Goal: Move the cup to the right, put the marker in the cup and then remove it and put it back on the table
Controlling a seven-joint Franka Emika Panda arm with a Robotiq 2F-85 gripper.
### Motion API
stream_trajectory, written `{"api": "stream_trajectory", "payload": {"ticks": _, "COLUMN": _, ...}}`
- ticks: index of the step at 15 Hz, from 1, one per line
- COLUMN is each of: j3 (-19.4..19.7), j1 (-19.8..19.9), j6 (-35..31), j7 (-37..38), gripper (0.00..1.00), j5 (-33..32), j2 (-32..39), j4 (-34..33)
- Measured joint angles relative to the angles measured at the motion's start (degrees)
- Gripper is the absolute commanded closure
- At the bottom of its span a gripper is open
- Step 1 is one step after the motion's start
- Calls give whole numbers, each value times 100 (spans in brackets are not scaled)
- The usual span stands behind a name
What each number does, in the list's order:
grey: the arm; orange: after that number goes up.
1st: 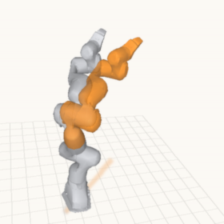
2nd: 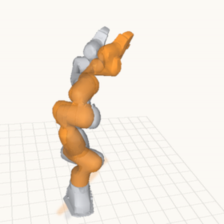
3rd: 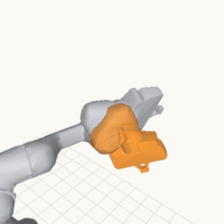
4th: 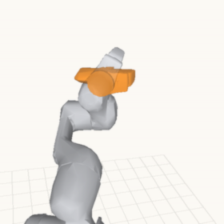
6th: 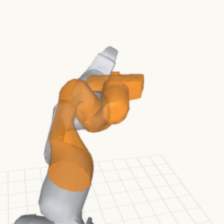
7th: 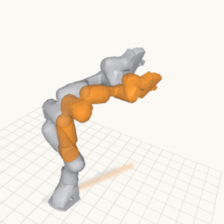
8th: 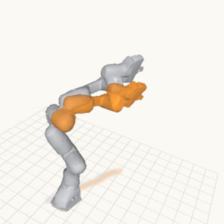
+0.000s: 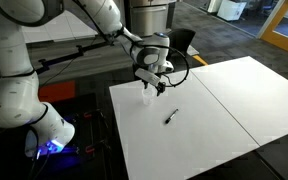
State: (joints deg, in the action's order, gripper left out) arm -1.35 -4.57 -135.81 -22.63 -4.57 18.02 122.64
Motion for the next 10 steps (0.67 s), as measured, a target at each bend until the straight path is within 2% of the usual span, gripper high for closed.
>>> {"api": "stream_trajectory", "payload": {"ticks": 3, "j3": -130, "j1": 123, "j6": -85, "j7": -102, "gripper": 0, "j5": 12, "j2": 11, "j4": 16}}
{"api": "stream_trajectory", "payload": {"ticks": 10, "j3": -349, "j1": 282, "j6": -917, "j7": -365, "gripper": 0, "j5": 12, "j2": 325, "j4": 39}}
